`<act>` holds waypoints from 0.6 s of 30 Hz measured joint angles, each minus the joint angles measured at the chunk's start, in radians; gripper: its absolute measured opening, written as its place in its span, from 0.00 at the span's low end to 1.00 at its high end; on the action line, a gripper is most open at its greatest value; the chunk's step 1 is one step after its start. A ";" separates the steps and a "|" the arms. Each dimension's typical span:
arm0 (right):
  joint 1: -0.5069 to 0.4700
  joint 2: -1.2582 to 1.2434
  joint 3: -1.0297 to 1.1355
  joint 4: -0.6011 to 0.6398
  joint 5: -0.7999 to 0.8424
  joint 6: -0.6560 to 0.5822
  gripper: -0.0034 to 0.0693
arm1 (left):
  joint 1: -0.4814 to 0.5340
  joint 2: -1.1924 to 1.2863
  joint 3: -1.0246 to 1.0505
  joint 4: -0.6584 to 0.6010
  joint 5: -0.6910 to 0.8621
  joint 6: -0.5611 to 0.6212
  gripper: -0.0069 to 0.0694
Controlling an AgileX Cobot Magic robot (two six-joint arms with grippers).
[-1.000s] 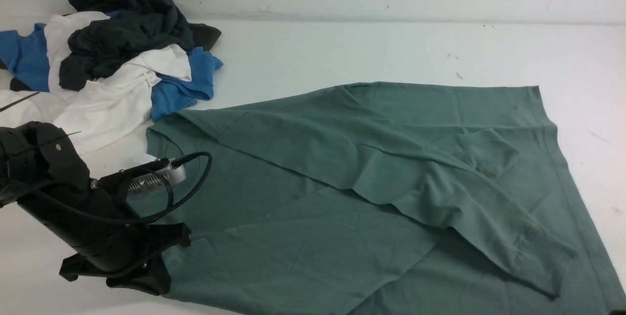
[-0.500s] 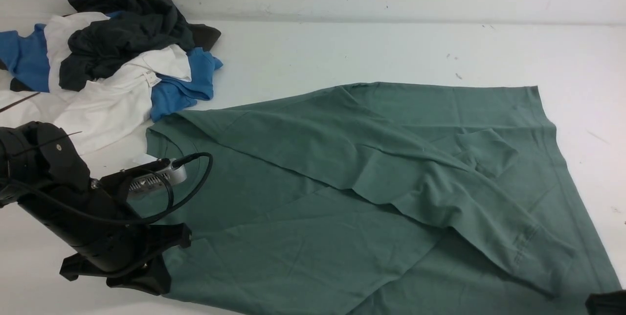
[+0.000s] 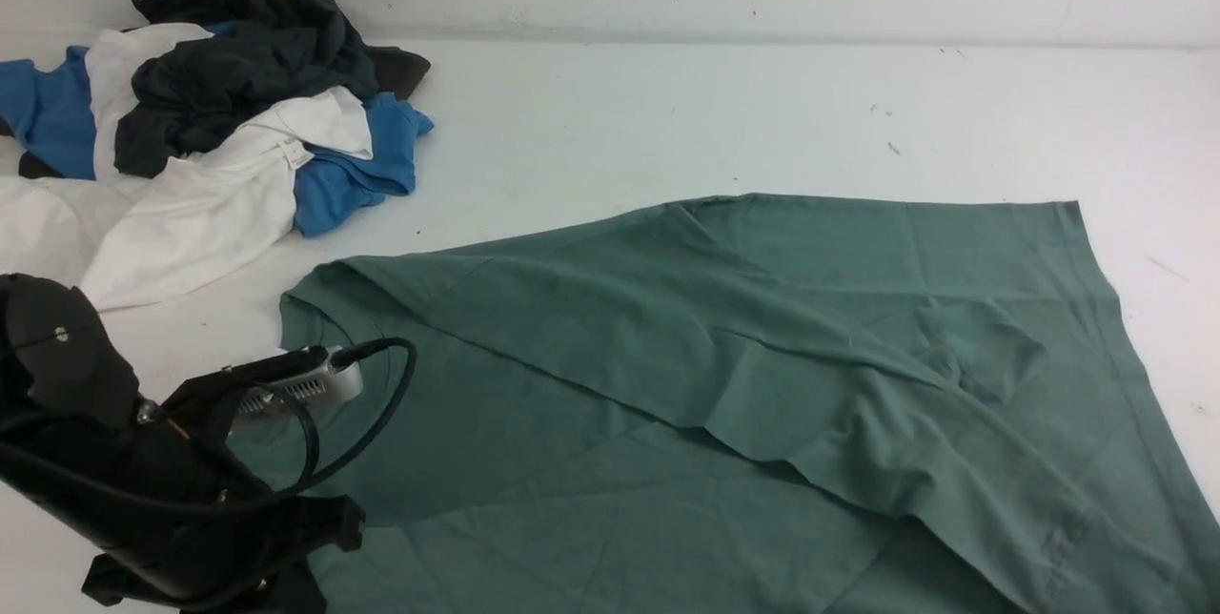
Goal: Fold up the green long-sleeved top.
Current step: Use both arms simultaneously to clamp the lower edge of the clothing fabric, then use both arms to drag the lower edge of the fabric forward and fold it over the upper edge
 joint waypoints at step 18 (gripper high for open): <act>0.000 0.062 -0.679 -0.008 0.083 0.043 0.08 | -0.001 0.079 -0.547 -0.008 0.103 -0.074 0.10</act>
